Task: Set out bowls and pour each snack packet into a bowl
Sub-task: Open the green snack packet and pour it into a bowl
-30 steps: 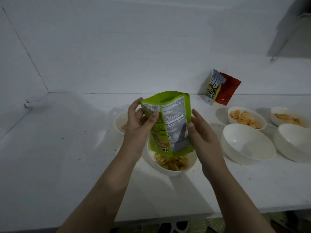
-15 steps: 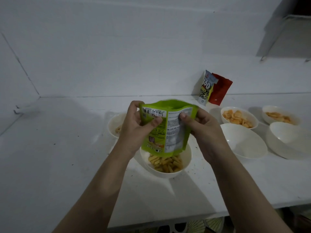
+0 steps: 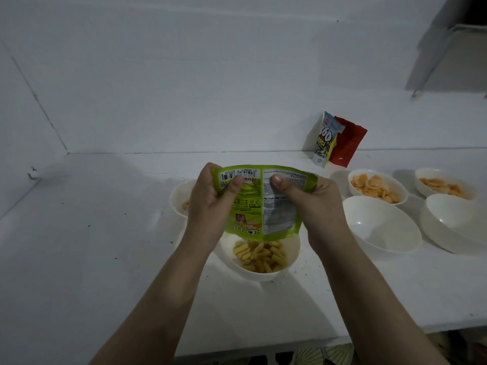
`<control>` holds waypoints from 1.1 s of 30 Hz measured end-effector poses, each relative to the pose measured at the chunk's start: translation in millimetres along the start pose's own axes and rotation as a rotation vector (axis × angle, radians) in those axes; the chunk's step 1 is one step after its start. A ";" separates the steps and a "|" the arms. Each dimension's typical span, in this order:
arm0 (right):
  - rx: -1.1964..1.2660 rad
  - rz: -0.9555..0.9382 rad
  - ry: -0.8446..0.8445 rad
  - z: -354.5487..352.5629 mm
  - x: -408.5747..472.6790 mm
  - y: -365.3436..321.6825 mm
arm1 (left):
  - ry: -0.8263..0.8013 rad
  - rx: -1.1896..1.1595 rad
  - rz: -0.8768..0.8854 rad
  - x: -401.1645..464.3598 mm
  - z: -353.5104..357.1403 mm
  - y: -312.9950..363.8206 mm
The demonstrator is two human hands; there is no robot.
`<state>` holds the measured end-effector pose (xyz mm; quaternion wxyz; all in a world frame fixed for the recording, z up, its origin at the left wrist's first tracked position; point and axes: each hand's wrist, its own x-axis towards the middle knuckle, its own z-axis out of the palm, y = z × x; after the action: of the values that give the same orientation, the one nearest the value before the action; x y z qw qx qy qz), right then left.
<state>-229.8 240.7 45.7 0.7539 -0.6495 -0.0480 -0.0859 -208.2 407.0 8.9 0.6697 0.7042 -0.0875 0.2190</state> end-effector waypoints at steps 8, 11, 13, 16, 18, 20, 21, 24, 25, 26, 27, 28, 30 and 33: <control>0.100 -0.012 0.014 4.2 -4.9 -10.8 | -0.227 -0.120 -0.179 -7.0 -13.4 -30.7; 0.140 -0.020 0.058 0.7 -3.7 -11.2 | -0.279 -0.081 -0.223 -5.2 -20.9 -39.0; 0.135 -0.021 0.065 -3.6 -2.0 -11.2 | -0.285 -0.049 -0.223 -7.4 -23.9 -42.2; 0.124 -0.023 0.079 -5.4 -2.2 -8.7 | -0.257 -0.024 -0.163 -12.0 -23.3 -41.3; 0.077 -0.045 0.092 -7.2 -0.7 -10.5 | -0.285 -0.023 -0.145 -10.2 -19.7 -31.4; 0.009 -0.070 0.062 -9.1 0.4 -12.5 | -0.281 -0.111 -0.143 -4.2 -16.1 -16.1; -0.026 -0.083 0.037 -8.8 -0.2 -12.0 | -0.254 -0.166 -0.146 -0.2 -15.1 -7.8; -0.057 -0.091 -0.035 -2.8 -5.5 -7.7 | -0.202 -0.277 -0.157 9.2 -14.6 6.9; -0.066 -0.077 -0.059 -2.0 -6.9 -5.3 | -0.179 -0.314 -0.159 10.8 -15.4 7.2; -0.098 -0.046 -0.088 -1.3 -7.5 -3.0 | -0.147 -0.371 -0.172 11.3 -16.6 8.2; -0.169 -0.005 -0.120 -1.0 -7.3 0.9 | -0.109 -0.437 -0.188 12.2 -18.2 6.4; -0.264 0.033 -0.159 -1.3 -7.0 5.9 | -0.078 -0.487 -0.199 12.4 -19.4 5.7; -0.449 0.049 -0.214 -1.5 -5.2 18.3 | -0.044 -0.486 -0.195 11.1 -20.0 2.6; -0.617 0.035 -0.205 0.9 0.7 22.8 | 0.013 -0.499 -0.216 7.9 -22.6 -3.5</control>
<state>-224.6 244.8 23.8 0.5142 -0.8533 -0.0842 -0.0179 -204.1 430.9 9.3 0.8424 0.5213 -0.0588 0.1228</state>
